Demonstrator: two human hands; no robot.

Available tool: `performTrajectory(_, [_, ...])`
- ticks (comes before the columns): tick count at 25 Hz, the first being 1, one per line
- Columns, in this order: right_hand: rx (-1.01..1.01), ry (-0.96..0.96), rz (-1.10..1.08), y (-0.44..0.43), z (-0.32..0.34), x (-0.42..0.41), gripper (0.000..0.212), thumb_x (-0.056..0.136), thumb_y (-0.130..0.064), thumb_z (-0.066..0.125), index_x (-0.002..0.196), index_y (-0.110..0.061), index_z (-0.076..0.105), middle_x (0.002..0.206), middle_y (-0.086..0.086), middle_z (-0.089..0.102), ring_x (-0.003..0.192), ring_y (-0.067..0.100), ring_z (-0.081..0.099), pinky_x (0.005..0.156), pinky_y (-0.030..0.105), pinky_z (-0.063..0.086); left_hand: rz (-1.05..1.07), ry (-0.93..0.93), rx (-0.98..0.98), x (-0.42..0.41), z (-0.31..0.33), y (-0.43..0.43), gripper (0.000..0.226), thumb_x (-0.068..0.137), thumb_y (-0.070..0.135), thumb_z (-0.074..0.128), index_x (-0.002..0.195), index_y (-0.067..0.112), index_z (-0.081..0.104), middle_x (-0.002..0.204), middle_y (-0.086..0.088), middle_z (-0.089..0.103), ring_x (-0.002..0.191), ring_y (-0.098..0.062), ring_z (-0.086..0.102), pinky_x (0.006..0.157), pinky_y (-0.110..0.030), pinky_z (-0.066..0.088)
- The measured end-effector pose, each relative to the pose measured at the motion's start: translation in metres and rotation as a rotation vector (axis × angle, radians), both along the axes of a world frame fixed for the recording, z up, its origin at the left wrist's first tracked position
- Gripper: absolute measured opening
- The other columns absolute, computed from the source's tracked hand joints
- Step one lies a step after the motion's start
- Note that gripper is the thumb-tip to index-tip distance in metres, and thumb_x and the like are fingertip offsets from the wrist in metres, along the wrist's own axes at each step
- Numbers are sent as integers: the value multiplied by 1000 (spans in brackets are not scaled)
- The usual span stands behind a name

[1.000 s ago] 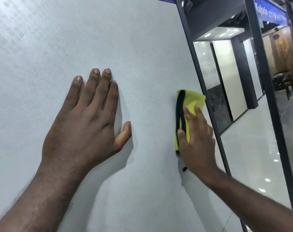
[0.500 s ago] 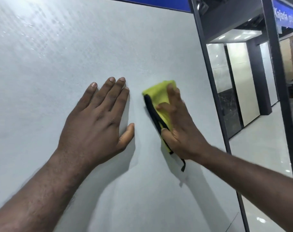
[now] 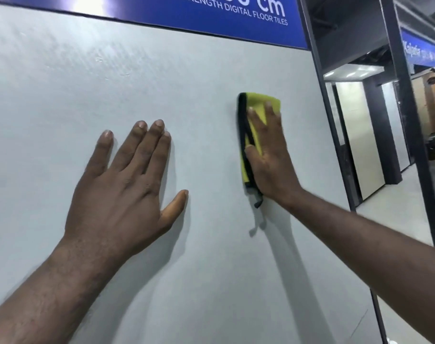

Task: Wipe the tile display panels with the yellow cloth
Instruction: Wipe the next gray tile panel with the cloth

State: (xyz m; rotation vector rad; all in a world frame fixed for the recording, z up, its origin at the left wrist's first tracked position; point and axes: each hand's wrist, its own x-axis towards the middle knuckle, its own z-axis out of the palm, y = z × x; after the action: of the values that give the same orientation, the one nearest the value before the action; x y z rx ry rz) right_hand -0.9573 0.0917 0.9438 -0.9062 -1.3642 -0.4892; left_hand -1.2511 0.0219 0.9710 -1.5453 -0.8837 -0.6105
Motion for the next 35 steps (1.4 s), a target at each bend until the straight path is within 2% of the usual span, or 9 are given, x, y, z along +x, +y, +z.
performTrajectory(3, [-124, 174, -44, -17, -72, -31, 73, 99, -32, 37, 169, -34, 15, 179, -4, -6, 164, 15, -12, 133, 51, 6, 18, -14, -7, -35, -5, -11, 92, 103, 65, 34, 171, 4, 21, 180, -11, 15, 167, -28, 16, 135, -58, 9])
performTrajectory(8, [-2, -271, 1, -38, -33, -91, 71, 106, -25, 48, 169, -27, 17, 178, 1, -7, 164, 24, -12, 132, 50, 1, 54, 33, -1, -45, -16, -15, 89, 107, 60, 22, 171, -1, 10, 181, -18, 5, 168, -33, 7, 134, -60, 7])
performTrajectory(11, [35, 14, -42, -19, -2, -56, 68, 102, -30, 46, 167, -24, 28, 178, 6, 6, 165, 23, 2, 134, 44, 7, 52, 16, 2, -45, -20, -15, 89, 108, 60, 16, 172, -1, 5, 181, -18, 1, 169, -33, 3, 134, -59, 4])
performTrajectory(14, [-203, 452, -7, -22, -85, -59, 70, 101, -43, 38, 169, -32, 22, 179, -2, 2, 165, 18, 0, 132, 50, 12, 43, 23, -18, -47, -19, -17, 91, 106, 62, 12, 172, -1, 2, 181, -18, -2, 169, -33, 1, 134, -59, 2])
performTrajectory(19, [-39, -27, 39, -31, -97, -80, 62, 111, -27, 46, 169, -24, 23, 178, -7, -3, 164, 15, -8, 134, 38, 4, 24, 201, -20, -49, -28, -11, 88, 108, 62, 10, 172, 2, 1, 181, -15, -2, 169, -29, 2, 136, -54, 4])
performTrajectory(24, [-230, 687, 24, -17, -146, -64, 67, 102, -39, 40, 167, -32, 27, 178, -2, 5, 164, 13, -1, 133, 49, 8, -35, 261, -79, -50, -30, -11, 88, 108, 62, 21, 173, 4, 10, 181, -13, 5, 169, -28, 8, 136, -54, 10])
performTrajectory(29, [-47, 14, 56, -29, -135, -76, 63, 109, -23, 49, 168, -24, 27, 178, -4, 0, 165, 17, -6, 134, 42, 4, -94, 291, -119, -49, -29, -9, 85, 108, 60, 31, 173, 6, 17, 181, -10, 13, 168, -27, 15, 136, -54, 14])
performTrajectory(33, [-152, 526, 28, -16, -158, -58, 63, 108, -37, 43, 168, -34, 25, 178, -10, 0, 163, 8, -4, 132, 54, 10, -88, 290, -79, -51, -31, -2, 87, 107, 61, 36, 172, 6, 20, 180, -11, 18, 167, -27, 18, 135, -54, 15])
performTrajectory(35, [-186, 390, -14, -31, -178, -94, 64, 109, -37, 41, 169, -30, 21, 179, -7, -5, 164, 14, -8, 132, 55, 7, -76, 291, -71, -51, -31, -3, 86, 108, 61, 37, 172, 6, 21, 180, -12, 19, 167, -28, 19, 135, -55, 17])
